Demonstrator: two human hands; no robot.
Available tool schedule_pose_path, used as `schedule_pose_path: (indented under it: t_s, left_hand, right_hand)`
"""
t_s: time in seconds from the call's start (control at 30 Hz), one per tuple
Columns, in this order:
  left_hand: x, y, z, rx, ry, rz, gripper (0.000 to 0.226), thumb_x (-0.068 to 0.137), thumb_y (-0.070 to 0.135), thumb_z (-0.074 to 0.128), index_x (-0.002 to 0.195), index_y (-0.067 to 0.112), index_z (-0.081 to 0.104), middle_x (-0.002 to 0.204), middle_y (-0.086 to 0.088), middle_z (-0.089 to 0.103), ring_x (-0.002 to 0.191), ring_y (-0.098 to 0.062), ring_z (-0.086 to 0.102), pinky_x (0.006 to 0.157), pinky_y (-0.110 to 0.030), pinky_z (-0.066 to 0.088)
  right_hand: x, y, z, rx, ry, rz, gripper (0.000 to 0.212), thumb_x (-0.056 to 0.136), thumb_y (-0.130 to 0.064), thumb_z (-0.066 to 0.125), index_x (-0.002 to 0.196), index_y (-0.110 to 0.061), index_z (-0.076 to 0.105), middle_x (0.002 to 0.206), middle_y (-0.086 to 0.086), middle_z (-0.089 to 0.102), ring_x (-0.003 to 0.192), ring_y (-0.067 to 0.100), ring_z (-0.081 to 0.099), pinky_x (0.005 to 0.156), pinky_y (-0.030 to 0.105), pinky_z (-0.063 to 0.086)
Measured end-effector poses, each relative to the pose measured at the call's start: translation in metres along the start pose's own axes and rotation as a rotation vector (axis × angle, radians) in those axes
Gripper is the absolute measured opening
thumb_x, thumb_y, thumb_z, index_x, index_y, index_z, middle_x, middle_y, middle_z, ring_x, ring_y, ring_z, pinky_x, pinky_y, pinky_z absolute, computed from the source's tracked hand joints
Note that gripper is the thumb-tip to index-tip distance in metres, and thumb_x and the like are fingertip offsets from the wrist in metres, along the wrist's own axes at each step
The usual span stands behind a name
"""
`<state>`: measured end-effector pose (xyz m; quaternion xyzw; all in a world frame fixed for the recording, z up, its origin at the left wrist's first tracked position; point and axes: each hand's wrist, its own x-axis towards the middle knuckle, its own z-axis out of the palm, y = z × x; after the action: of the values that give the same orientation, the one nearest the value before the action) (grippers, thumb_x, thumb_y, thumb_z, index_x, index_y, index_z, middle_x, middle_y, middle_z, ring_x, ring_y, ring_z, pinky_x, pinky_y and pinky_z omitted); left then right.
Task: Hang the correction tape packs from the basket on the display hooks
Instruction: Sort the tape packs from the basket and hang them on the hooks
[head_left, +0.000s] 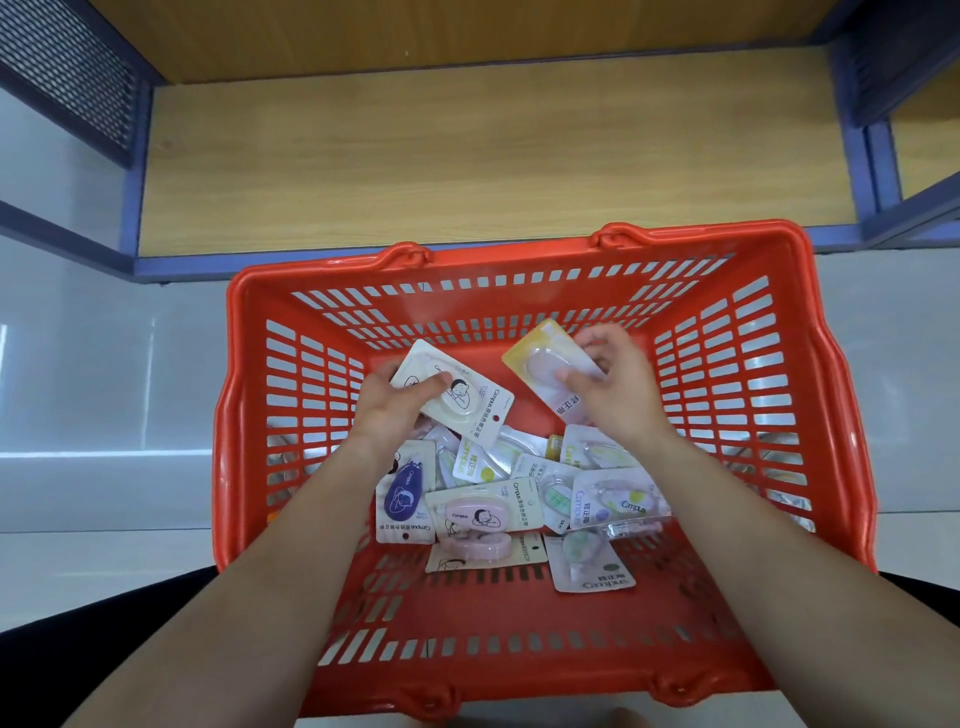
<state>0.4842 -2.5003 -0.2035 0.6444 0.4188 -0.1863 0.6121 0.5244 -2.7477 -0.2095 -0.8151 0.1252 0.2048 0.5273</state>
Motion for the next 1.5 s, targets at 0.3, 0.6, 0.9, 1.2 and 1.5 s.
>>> schedule_pose_path:
  t_s: [0.3, 0.6, 0.9, 1.2, 1.5]
  left_hand:
    - [-0.025, 0.013, 0.013, -0.112, -0.256, 0.014, 0.046, 0.09, 0.025, 0.076, 0.132, 0.018, 0.058, 0.117, -0.007, 0.074, 0.103, -0.022, 0.074, 0.087, -0.037, 0.06]
    - [-0.024, 0.018, 0.026, -0.116, -0.171, 0.03, 0.052, 0.079, 0.023, 0.085, 0.125, 0.011, 0.064, 0.114, -0.013, 0.075, 0.099, -0.028, 0.076, 0.081, -0.04, 0.063]
    - [-0.032, 0.027, 0.027, -0.089, -0.208, 0.022, 0.058, 0.074, 0.025, 0.087, 0.125, 0.009, 0.063, 0.11, -0.012, 0.076, 0.092, -0.021, 0.075, 0.077, -0.033, 0.06]
    - [-0.047, 0.027, 0.033, 0.37, -0.457, 0.073, 0.067, 0.053, 0.045, 0.086, 0.116, 0.036, 0.066, 0.111, 0.001, 0.076, 0.103, -0.028, 0.074, 0.098, -0.054, 0.055]
    - [-0.037, 0.004, 0.019, 0.35, -0.262, 0.033, 0.04, 0.079, 0.027, 0.083, 0.114, 0.018, 0.065, 0.108, -0.005, 0.074, 0.098, -0.022, 0.073, 0.086, -0.034, 0.057]
  right_hand:
    - [-0.015, -0.023, 0.012, 0.204, -0.218, 0.043, 0.03, 0.08, -0.007, 0.085, 0.101, -0.014, 0.064, 0.087, 0.006, 0.074, 0.072, 0.01, 0.065, 0.063, 0.025, 0.051]
    - [-0.014, -0.022, 0.009, 0.069, -0.225, -0.002, 0.059, 0.075, -0.027, 0.09, 0.127, -0.025, 0.064, 0.124, -0.004, 0.063, 0.107, 0.007, 0.059, 0.091, 0.025, 0.047]
    - [-0.019, -0.015, 0.001, 0.286, -0.159, 0.26, 0.07, 0.072, -0.014, 0.091, 0.132, -0.025, 0.055, 0.118, 0.004, 0.068, 0.099, 0.023, 0.072, 0.08, 0.04, 0.062]
    - [-0.011, -0.025, -0.019, 0.416, -0.123, 0.115, 0.055, 0.077, -0.002, 0.085, 0.126, -0.013, 0.064, 0.116, 0.013, 0.072, 0.102, 0.024, 0.069, 0.086, 0.035, 0.056]
    - [-0.014, 0.032, -0.044, -0.465, -0.395, 0.235, 0.047, 0.094, -0.031, 0.07, 0.138, -0.018, 0.058, 0.132, -0.006, 0.059, 0.121, 0.017, 0.058, 0.107, 0.034, 0.044]
